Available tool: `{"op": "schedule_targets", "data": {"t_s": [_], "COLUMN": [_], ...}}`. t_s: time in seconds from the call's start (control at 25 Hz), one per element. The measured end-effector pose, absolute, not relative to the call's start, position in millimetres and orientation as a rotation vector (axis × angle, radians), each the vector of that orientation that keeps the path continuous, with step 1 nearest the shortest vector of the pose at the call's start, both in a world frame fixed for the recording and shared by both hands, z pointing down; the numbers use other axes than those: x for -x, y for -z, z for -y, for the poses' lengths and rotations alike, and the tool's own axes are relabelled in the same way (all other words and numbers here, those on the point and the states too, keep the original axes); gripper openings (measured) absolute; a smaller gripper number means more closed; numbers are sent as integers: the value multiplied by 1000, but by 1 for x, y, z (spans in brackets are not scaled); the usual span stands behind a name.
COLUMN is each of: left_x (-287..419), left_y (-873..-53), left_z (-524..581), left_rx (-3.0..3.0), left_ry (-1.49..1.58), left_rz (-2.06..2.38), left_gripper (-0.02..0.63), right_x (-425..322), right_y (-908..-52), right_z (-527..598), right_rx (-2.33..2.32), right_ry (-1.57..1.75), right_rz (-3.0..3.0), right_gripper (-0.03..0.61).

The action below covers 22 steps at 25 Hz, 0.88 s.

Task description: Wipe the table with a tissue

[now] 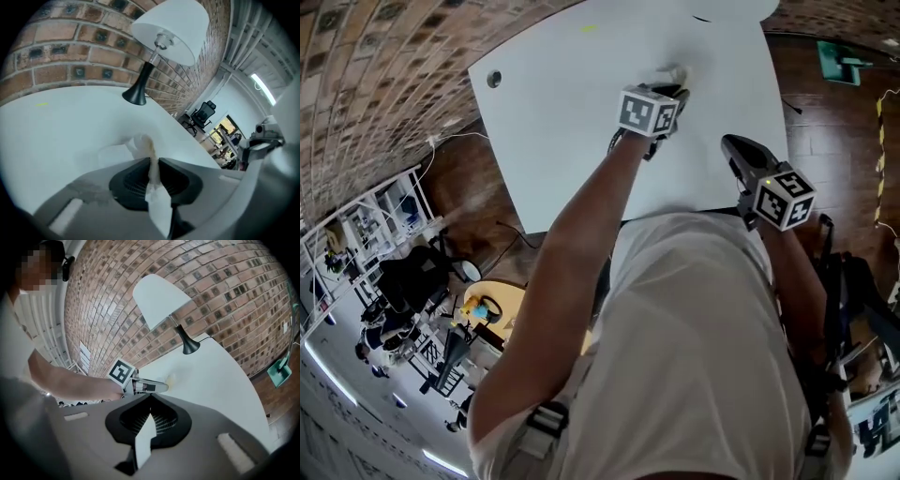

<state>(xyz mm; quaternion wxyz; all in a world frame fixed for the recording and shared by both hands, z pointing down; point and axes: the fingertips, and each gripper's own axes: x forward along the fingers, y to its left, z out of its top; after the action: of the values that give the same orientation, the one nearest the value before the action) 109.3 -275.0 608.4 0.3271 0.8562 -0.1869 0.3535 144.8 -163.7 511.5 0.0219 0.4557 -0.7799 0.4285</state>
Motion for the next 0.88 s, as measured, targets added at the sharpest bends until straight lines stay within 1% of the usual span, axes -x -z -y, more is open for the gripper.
{"op": "schedule_targets", "data": {"t_s": [0.2,0.36,0.6,0.88], "left_x": [-134,-127,-79,-7], "left_y": [-578,-542,-513,-505], "left_z": [217,166,130,123], "left_rx": [-2301,-2358,-2353,-2358], "left_ry": [-766,-617,-450,-355], "left_rz": [348,252,376,617], "left_gripper": [63,63,64,64], "right_x": [-164,-170,-161,-114], "right_y": [-498,-496,-498,-484], "right_z": [160,156,151,142], "right_rx": [-1438,-1440,-1385,-1264], "right_ry": [-1294,-1286,-1255,-1146], "right_rz": [2454,2470,2492,2567], "right_gripper": [6,6,6,6]}}
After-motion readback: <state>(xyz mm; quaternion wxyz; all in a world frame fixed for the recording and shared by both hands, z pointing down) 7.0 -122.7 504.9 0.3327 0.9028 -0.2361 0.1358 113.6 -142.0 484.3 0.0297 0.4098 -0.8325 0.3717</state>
